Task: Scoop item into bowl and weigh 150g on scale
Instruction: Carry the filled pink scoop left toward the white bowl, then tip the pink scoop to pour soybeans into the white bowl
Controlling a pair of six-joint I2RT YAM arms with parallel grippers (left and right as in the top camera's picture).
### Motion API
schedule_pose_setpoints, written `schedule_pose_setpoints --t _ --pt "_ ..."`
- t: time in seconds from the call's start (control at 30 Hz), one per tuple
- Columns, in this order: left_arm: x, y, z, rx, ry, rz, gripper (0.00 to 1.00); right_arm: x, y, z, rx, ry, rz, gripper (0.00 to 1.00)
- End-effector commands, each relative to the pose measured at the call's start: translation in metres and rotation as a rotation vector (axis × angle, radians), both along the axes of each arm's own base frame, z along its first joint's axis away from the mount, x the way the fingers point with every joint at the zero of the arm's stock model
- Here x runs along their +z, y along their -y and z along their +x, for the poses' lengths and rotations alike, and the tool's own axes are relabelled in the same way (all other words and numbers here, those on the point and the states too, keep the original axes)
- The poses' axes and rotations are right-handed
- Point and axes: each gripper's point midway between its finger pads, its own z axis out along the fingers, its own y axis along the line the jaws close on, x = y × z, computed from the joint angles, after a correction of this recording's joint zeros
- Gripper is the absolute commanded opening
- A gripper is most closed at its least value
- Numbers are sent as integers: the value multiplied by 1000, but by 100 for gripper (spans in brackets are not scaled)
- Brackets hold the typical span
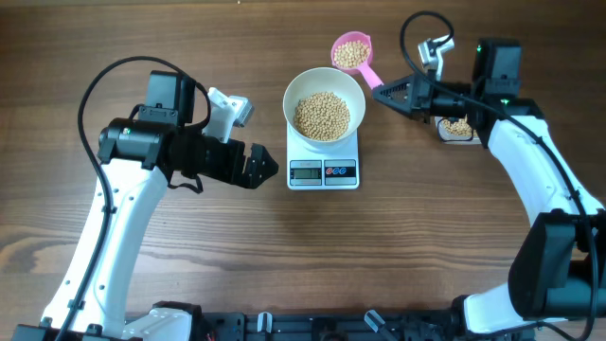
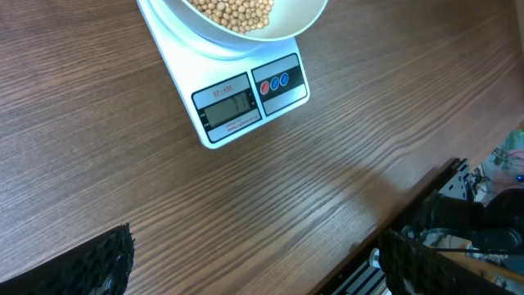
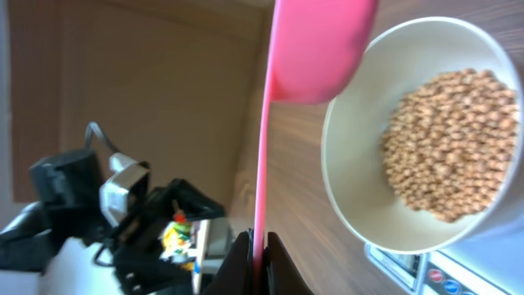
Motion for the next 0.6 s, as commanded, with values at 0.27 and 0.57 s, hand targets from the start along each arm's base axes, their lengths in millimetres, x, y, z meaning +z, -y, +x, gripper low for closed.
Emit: schedule_pose_setpoints --t 0.27,0.57 --pt "3 4 -3 -9 1 -19 100 -6 -13 -8 10 139 -183 4" --pt "3 4 -3 -9 2 -19 100 -8 -11 -28 31 313 -470 4"
